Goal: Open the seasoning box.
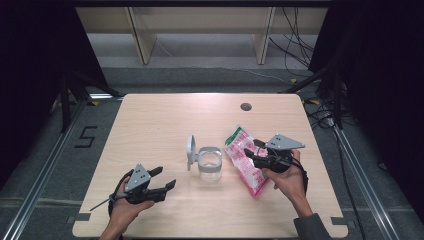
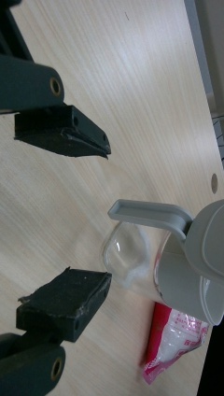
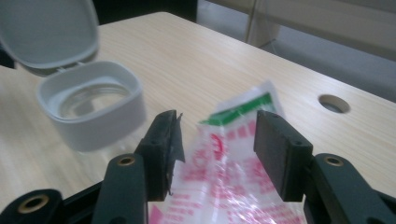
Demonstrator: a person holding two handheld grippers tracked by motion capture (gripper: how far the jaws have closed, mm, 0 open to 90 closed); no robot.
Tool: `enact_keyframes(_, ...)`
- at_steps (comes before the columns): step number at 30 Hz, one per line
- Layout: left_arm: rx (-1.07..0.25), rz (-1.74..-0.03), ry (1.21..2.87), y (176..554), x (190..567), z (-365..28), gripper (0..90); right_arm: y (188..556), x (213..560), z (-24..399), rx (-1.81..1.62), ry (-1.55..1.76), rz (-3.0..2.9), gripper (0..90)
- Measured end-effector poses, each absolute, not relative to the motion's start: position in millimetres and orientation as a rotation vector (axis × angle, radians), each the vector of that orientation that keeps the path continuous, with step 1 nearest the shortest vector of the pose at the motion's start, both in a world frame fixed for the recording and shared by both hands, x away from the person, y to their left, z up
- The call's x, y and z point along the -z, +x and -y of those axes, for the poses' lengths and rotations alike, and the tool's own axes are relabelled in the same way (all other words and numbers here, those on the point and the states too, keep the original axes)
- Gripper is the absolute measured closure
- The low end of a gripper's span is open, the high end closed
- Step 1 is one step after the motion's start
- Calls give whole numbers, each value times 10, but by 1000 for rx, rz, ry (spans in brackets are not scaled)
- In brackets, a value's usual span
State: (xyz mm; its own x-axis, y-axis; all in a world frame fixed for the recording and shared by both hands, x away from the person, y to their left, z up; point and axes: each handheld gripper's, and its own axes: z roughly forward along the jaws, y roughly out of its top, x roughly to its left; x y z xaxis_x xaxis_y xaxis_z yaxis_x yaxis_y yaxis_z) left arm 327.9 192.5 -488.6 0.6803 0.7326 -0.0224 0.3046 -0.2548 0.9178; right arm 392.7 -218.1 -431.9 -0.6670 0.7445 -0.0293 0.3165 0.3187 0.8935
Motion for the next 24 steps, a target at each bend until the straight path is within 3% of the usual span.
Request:
enact_keyframes(10, -496, -830, 1835, 3283, 4907, -1960, 316, 4051, 4475, 2379, -1262, 1078, -2134, 433)
enact_keyframes(24, -489, -837, 1835, 3274, 4929, -1966, 310, 4236, 4617, 2482, -1221, 1152, -2163, 445)
